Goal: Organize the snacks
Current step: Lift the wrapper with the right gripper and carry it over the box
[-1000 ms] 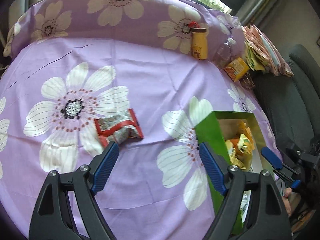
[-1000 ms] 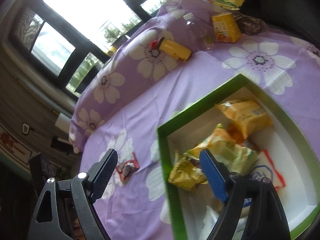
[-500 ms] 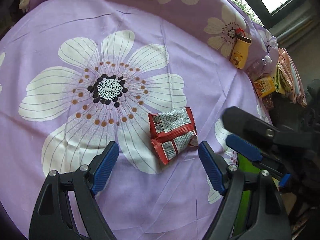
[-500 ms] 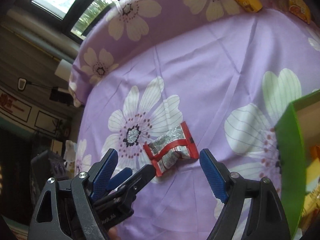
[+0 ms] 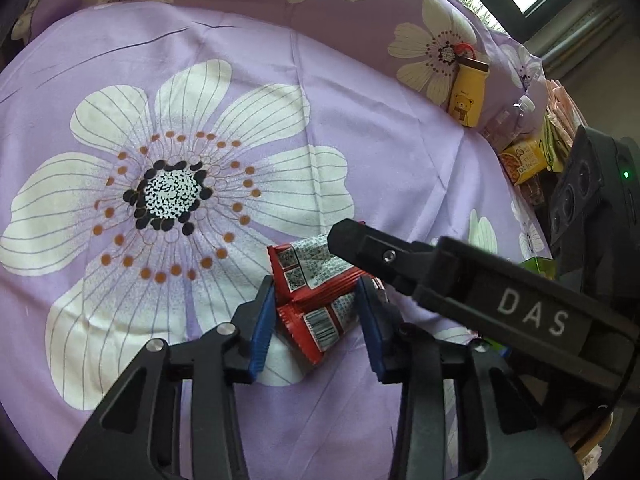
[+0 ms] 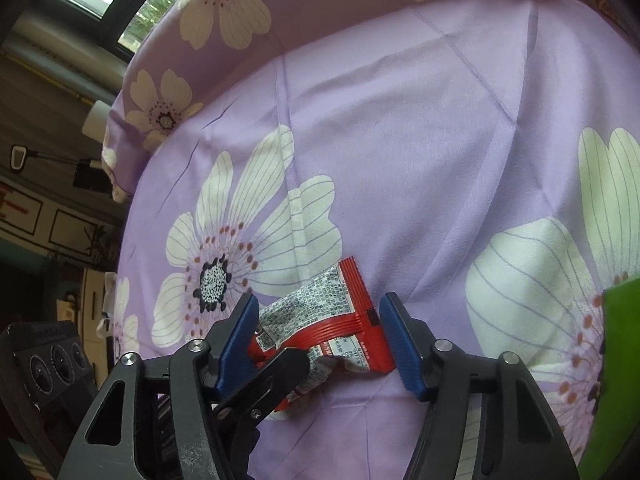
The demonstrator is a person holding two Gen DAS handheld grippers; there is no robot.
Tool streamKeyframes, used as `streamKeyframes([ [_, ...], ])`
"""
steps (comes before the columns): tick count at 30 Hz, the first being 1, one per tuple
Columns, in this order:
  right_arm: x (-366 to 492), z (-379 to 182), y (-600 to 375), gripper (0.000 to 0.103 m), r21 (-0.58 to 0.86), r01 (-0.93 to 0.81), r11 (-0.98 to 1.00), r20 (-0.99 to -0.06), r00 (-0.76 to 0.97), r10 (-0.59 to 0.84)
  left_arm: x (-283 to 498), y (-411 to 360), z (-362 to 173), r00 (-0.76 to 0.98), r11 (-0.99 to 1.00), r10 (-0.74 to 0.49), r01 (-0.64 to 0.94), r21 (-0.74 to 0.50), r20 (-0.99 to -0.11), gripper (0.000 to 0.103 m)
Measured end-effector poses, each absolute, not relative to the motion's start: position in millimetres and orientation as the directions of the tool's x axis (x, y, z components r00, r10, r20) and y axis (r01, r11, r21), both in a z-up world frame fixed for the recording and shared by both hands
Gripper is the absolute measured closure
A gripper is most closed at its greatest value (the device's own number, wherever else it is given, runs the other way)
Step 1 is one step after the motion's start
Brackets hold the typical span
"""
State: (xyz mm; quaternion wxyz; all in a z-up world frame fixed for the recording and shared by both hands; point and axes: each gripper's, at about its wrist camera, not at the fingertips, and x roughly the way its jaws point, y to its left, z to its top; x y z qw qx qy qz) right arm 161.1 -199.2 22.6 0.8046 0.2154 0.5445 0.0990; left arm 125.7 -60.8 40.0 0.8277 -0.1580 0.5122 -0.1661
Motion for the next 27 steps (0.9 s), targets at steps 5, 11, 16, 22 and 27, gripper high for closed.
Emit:
streamKeyframes([
  [5,147.1,30.2,-201.0,0.045,0.44,0.091,0.893,-0.847,0.374,0.379,110.7,-68.7,58.4,0.449,0.907,-0.418,0.156,-0.392,-0.79,0.066],
  [11,109.4,73.3,-212.6,0.045,0.434,0.084,0.897,-0.81,0.473,0.347,79.0,-85.0,98.1,0.483,0.885,-0.466,0.259,-0.387,-0.741,0.066],
  [16,64.0,114.2,-234.9,0.044,0.413,0.105,0.905,-0.769,0.572,0.285,47.9,-114.7,127.3,0.479,0.846,-0.529,0.367,-0.387,-0.701,0.066],
  [22,8.1,140.0,-274.6,0.044,0.399,0.188,0.897,-0.743,0.64,0.197,11.4,-158.0,143.6,0.425,0.782,-0.599,0.492,-0.383,-0.678,0.066],
  [27,-32.2,148.1,-308.7,0.044,0.385,0.28,0.879,-0.738,0.666,0.111,-13.1,-195.5,144.4,0.359,0.721,-0.647,0.576,-0.385,-0.673,0.066],
])
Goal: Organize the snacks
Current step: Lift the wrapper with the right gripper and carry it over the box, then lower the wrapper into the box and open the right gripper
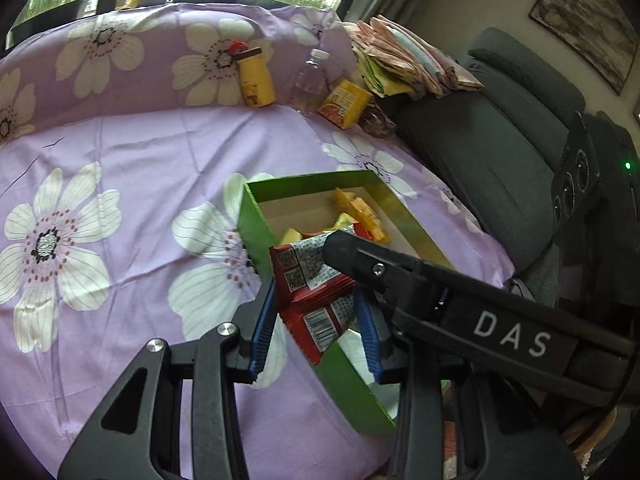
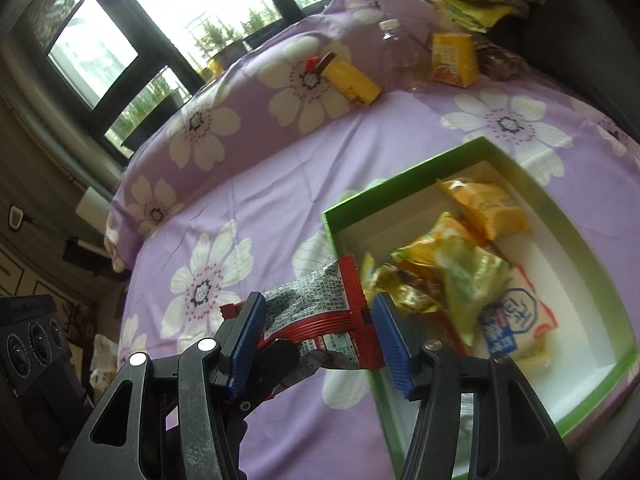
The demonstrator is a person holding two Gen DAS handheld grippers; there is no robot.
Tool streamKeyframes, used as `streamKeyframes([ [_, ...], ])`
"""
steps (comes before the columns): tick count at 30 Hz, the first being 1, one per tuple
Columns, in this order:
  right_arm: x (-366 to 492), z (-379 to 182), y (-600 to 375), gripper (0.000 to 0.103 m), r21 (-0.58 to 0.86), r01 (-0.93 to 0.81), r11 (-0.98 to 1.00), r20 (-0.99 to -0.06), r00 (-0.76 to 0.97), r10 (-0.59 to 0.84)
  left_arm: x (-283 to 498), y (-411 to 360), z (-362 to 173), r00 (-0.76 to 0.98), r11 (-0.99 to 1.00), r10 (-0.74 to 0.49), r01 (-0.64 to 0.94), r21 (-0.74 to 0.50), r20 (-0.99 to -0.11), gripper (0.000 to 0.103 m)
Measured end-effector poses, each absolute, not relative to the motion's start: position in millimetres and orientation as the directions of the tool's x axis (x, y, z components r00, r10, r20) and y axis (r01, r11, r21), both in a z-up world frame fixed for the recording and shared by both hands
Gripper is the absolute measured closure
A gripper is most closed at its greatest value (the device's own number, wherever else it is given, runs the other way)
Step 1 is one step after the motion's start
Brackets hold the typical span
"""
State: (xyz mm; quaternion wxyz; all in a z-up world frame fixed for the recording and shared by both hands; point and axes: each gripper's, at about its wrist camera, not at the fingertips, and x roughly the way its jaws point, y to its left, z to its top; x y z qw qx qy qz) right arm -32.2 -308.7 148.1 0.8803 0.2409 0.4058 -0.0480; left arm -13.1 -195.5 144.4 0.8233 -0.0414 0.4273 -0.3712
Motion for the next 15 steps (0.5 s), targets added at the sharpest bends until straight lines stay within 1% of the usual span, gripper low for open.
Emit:
streamKeyframes([
  [7,-72.5,143.2,-350.4,0.044,0.39,0.4,0.829,-0.744,0.668,0.028,-33.9,-241.5,134.8,0.27,0.654,-0.676,0.648,-0.39,-0.686,0.066],
  [15,-93.7,128.6,-381.1,0.044,0.391,0.484,0.783,-0.762,0.647,-0.019,-39.3,-274.7,116.8,0.186,0.622,-0.678,0.661,-0.42,-0.711,0.065],
])
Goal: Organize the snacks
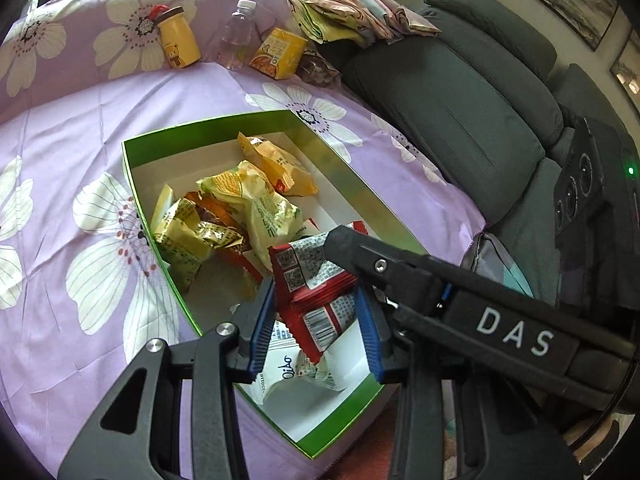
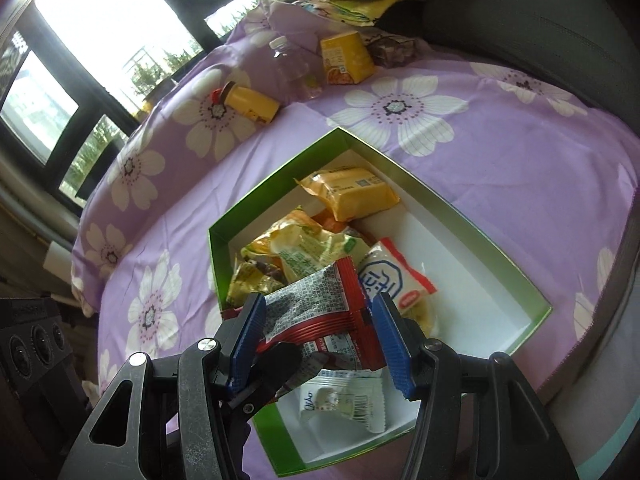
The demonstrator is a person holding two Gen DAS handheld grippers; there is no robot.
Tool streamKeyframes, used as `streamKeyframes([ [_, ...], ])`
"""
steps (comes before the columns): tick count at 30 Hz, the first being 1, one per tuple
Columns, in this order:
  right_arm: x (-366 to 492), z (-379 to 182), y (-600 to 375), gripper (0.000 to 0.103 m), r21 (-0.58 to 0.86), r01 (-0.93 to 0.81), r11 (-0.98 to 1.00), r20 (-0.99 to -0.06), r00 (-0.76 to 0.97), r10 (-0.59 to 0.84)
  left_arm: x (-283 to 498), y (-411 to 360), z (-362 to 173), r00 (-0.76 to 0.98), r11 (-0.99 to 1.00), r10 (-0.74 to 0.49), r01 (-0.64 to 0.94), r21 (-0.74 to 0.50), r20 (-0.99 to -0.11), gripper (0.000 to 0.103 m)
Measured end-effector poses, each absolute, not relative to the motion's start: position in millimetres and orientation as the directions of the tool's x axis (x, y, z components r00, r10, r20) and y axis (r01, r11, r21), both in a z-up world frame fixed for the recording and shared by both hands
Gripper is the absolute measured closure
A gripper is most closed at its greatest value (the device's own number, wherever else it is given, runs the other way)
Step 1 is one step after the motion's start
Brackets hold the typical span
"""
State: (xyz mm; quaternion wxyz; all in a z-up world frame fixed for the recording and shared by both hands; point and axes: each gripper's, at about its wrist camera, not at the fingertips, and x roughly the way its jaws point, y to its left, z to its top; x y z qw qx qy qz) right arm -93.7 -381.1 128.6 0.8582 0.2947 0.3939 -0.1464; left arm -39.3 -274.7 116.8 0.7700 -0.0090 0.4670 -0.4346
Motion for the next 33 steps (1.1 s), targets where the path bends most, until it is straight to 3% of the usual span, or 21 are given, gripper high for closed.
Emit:
streamKeyframes([
  [8,-95.4,114.8,-391.7,0.044,0.398,0.512,0.762,-0.779,0.627,-0.015,-36.6,-283.0,105.4,0.155,0.626,-0.665,0.649,-0.433,-0.73,0.065],
  [13,-94.9,111.7,-394.0,0.044,0.4,0.515,0.758,-0.782,0.623,-0.011,-36.6,-282.0,102.5,0.134,0.623,-0.663,0.645,-0.443,-0.736,0.059],
  [21,-99.4,120.8,-390.8,0.033,0.376,0.525,0.763,-0.774,0.631,-0.054,-54.8,-275.9,122.8,0.21,0.618,-0.648,0.706,-0.344,-0.732,0.023],
  [27,-111.3,142.1,-383.8,0.024,0.357,0.526,0.771,-0.742,0.662,-0.108,-62.3,-256.8,145.3,0.288,0.645,-0.642,0.703,-0.298,-0.711,0.013],
  [33,-123.5,158.9,-375.7,0.022,0.349,0.533,0.771,-0.716,0.683,-0.148,-67.1,-237.3,161.0,0.326,0.659,-0.65,0.693,-0.295,-0.687,0.009],
])
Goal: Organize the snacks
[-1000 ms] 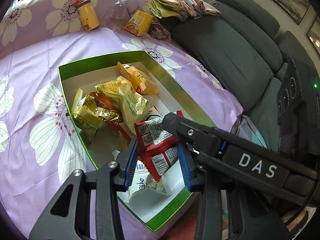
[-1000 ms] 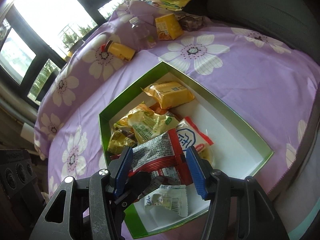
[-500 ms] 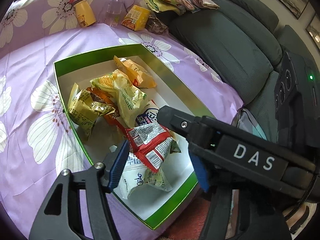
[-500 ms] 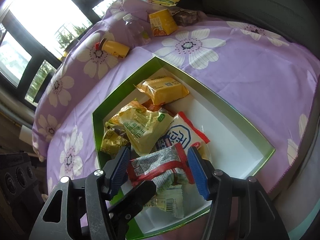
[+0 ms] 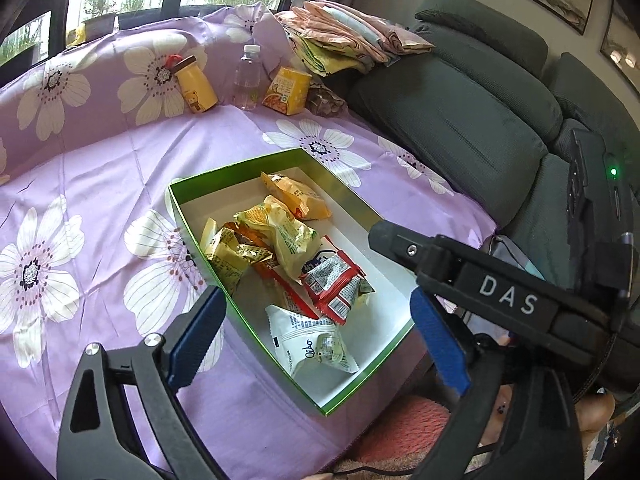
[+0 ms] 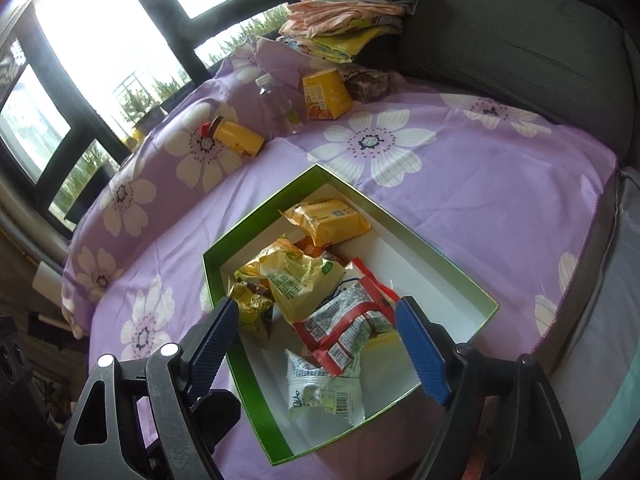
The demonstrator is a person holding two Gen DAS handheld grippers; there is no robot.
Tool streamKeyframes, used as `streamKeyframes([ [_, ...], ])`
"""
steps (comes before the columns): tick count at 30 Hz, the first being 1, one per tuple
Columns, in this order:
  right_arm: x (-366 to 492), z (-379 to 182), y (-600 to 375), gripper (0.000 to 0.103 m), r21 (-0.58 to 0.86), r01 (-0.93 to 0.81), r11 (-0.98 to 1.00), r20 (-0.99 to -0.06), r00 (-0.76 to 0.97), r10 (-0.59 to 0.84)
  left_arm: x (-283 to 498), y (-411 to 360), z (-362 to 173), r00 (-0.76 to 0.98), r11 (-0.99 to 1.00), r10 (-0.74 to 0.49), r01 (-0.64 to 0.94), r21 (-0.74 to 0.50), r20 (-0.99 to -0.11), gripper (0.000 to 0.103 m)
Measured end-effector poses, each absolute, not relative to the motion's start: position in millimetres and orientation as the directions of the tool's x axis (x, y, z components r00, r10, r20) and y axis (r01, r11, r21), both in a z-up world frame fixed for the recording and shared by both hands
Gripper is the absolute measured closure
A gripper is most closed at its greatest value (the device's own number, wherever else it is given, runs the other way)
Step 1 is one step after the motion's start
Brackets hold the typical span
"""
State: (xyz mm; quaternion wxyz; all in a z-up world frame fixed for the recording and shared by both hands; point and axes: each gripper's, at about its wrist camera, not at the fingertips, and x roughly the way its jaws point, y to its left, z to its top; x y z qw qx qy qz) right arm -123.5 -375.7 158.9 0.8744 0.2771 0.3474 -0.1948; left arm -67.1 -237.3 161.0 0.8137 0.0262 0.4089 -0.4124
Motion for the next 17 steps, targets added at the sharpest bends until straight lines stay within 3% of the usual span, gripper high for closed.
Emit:
streamKeyframes([
  [17,-130.9,166.1,-352.2,0.02,0.307,0.551,0.776,-0.72,0.668,-0.189,-66.0,-202.2,163.2,0.329,0.677,-0.658,0.653,-0.341,-0.677,0.009],
])
